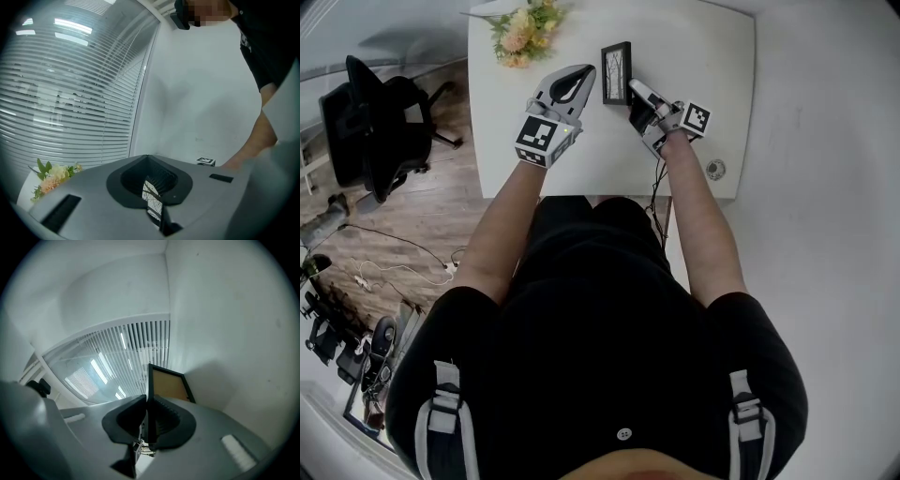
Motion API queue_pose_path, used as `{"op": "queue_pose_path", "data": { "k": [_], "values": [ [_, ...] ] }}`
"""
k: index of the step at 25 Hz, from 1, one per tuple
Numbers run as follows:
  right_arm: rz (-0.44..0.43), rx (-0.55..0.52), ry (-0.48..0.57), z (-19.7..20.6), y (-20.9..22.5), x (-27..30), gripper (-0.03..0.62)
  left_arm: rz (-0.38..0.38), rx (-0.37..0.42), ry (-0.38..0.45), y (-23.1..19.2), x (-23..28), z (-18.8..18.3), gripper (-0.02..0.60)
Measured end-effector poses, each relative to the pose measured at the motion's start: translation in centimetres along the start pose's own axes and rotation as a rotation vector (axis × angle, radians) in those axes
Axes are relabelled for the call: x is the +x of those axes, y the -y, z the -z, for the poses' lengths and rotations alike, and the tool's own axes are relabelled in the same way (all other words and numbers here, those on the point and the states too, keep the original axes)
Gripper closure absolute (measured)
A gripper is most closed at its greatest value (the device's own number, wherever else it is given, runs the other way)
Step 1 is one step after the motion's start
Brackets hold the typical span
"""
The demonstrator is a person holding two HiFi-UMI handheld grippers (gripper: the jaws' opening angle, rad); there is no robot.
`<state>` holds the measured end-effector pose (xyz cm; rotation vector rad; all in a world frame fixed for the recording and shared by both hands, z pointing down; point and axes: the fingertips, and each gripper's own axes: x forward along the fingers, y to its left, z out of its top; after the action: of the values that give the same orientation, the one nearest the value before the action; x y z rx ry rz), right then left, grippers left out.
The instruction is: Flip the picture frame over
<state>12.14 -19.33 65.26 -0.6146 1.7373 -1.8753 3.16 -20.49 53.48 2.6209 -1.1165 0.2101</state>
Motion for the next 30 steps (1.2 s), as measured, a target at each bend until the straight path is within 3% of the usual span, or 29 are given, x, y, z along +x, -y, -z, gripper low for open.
{"op": "queue_pose_path", "data": {
  "k": [9, 21, 30],
  "values": [
    [0.043, -0.039, 0.027, -1.1, 0.3, -1.3, 0.528, -0.008, 0.013, -0.036, 0.4, -0.2, 0.4, 0.580],
    [0.158, -0.119, 0.063, -2.5, 1.9, -3.7, 0.536, -0.010, 0.026, 0.001, 1.3, -0.3, -0.1, 0.580],
    [0.306, -0.215, 0.085, -3.5, 3.7, -4.9, 0.531, -0.030, 0.030, -0.013, 1.4, -1.3, -0.1, 0.580]
  ]
}}
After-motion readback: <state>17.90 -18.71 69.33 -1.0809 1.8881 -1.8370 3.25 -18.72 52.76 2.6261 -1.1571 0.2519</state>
